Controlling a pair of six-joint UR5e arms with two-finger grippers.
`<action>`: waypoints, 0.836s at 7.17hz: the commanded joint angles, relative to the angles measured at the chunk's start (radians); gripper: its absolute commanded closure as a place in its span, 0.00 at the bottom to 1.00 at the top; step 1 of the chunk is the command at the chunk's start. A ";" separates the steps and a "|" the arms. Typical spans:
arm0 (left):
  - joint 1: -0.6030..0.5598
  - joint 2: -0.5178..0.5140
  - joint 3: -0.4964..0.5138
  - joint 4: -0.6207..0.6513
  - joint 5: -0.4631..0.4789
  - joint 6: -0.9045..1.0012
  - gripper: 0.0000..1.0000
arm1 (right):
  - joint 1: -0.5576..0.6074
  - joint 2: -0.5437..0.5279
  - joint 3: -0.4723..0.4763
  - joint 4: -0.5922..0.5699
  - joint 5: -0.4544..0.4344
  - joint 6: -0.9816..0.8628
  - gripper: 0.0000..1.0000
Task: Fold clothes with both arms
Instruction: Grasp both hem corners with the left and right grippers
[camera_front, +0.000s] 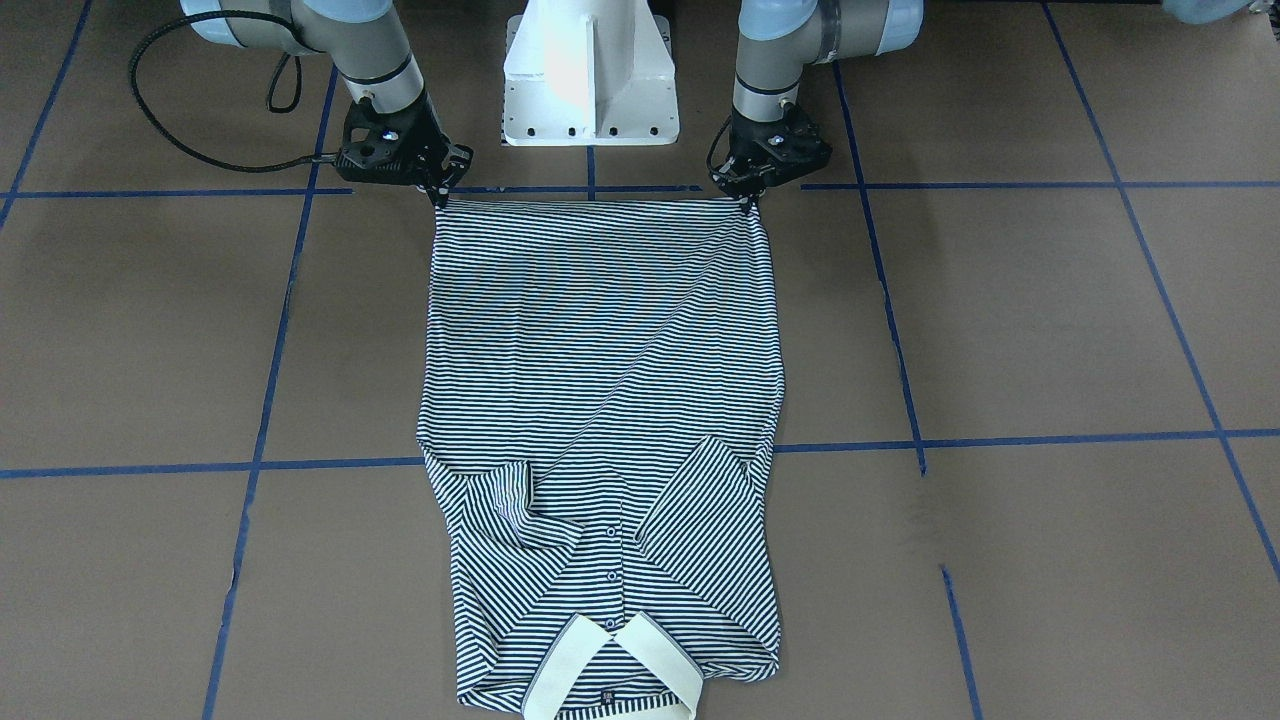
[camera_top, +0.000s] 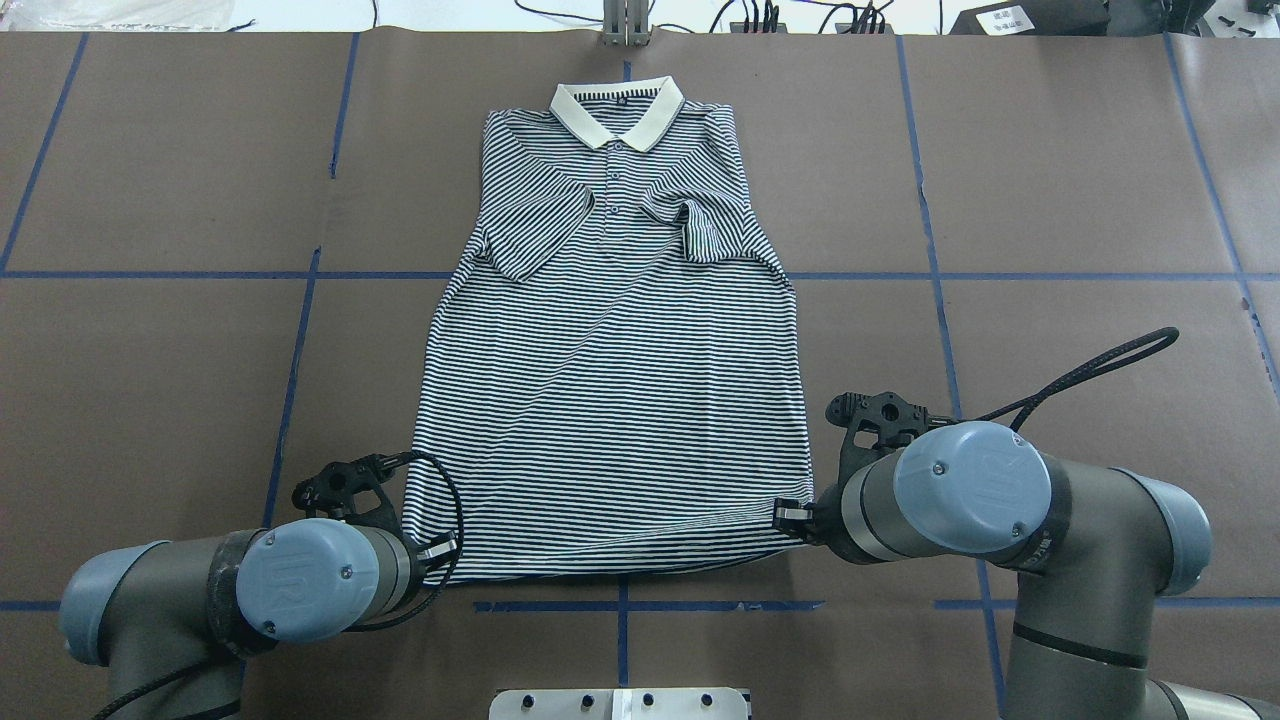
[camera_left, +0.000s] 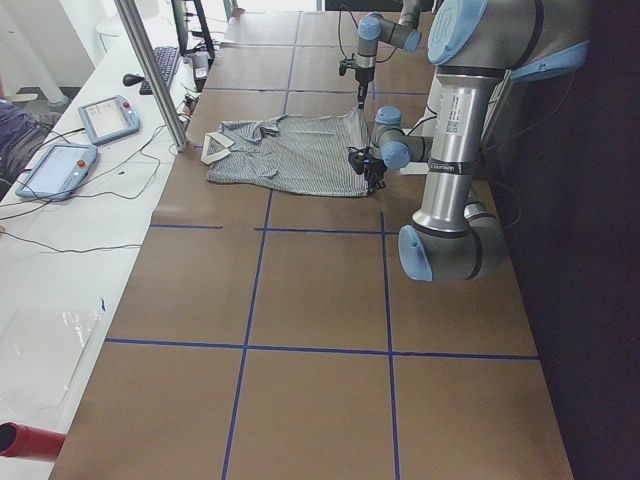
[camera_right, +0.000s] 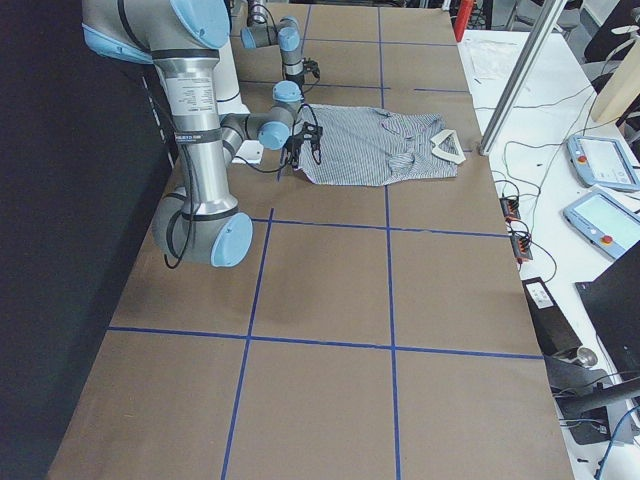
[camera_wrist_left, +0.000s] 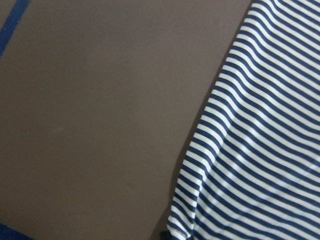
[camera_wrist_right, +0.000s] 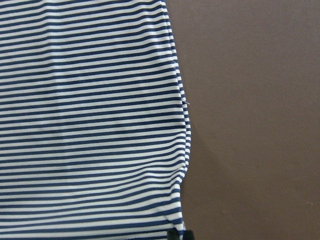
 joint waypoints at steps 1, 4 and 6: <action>-0.003 -0.004 -0.048 0.003 -0.004 0.000 1.00 | 0.018 -0.002 0.007 -0.001 0.035 -0.002 1.00; -0.001 0.000 -0.133 0.021 -0.004 -0.003 1.00 | 0.029 -0.090 0.127 -0.001 0.098 -0.002 1.00; 0.078 0.003 -0.295 0.160 -0.007 -0.001 1.00 | -0.003 -0.164 0.204 -0.001 0.199 -0.002 1.00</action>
